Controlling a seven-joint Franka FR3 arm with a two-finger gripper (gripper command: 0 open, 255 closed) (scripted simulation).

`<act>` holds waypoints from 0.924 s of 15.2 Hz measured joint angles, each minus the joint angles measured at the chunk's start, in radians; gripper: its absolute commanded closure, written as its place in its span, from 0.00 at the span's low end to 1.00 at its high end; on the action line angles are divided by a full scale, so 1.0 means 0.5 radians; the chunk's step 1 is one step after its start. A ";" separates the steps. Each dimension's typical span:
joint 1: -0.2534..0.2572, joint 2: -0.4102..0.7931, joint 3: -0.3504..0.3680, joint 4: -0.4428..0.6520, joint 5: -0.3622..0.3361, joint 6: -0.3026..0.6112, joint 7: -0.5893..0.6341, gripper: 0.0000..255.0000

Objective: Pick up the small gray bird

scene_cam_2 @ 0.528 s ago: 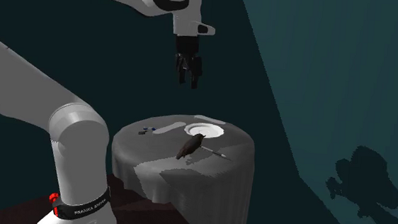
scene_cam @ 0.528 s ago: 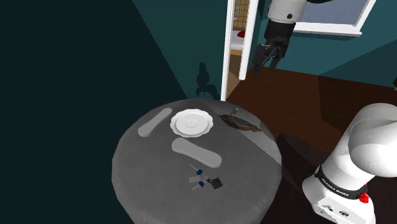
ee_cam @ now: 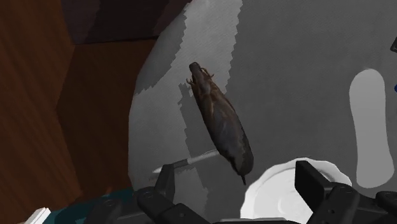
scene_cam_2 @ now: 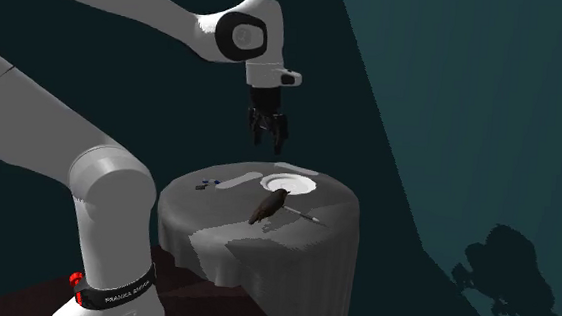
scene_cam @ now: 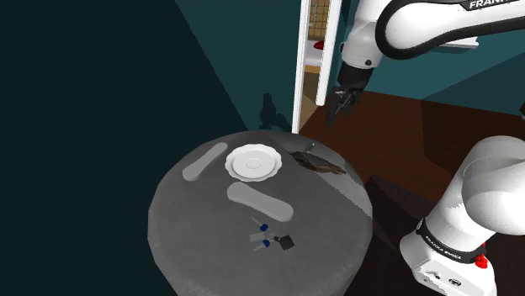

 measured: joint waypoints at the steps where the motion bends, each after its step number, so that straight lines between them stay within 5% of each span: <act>1: 0.011 0.026 -0.010 -0.059 -0.001 0.095 -0.035 0.00; 10: 0.155 0.430 -0.106 -0.445 0.037 1.011 -0.360 0.00; 14: 0.191 0.588 -0.138 -0.476 0.061 1.223 -0.435 0.00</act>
